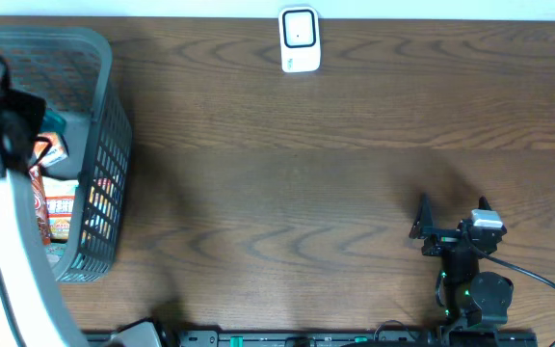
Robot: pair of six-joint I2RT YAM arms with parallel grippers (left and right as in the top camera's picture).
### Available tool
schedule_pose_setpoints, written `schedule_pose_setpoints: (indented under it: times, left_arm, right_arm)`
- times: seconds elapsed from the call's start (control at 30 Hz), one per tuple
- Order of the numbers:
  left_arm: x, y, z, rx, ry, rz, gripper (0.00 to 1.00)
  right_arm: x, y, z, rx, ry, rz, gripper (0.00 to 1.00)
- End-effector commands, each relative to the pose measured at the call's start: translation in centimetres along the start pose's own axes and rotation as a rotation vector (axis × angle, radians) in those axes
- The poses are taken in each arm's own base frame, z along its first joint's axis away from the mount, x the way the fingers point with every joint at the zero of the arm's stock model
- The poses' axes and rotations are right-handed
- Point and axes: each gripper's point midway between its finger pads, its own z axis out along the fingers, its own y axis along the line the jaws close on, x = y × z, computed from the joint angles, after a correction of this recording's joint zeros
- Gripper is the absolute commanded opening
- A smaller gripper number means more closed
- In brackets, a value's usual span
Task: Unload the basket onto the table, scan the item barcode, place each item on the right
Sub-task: 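Grasp the teal bottle with the left gripper and lift it out, then carry the teal bottle to the table center and set it down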
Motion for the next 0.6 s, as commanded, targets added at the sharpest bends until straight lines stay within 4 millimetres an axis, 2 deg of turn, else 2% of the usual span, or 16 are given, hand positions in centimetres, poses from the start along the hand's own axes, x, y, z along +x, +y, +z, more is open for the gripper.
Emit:
schedule_pose_setpoints:
  times: [0.0, 0.13, 0.23, 0.37, 0.57]
  left_arm:
    - [-0.7, -3.9, -6.2, 0.258, -0.023, -0.002, 0.27]
    - [0.7, -6.2, -10.9, 0.437, -0.007, 0.022, 0.27]
    - [3.2, -7.7, -13.2, 0.529, 0.056, 0.073, 0.27]
    - [8.0, -9.6, -13.9, 0.585, 0.186, 0.170, 0.27]
    - [17.9, -12.0, -11.8, 0.564, 0.415, 0.353, 0.27]
  right_arm:
    - [0.0, -0.3, 0.0, 0.013, -0.003, -0.011, 0.99]
    - [0.0, -0.3, 0.0, 0.013, -0.003, -0.011, 0.99]
    - [0.0, -0.3, 0.0, 0.013, -0.003, -0.011, 0.99]
    - [0.0, -0.3, 0.0, 0.013, -0.003, -0.011, 0.99]
    - [0.0, -0.3, 0.0, 0.013, -0.003, -0.011, 0.99]
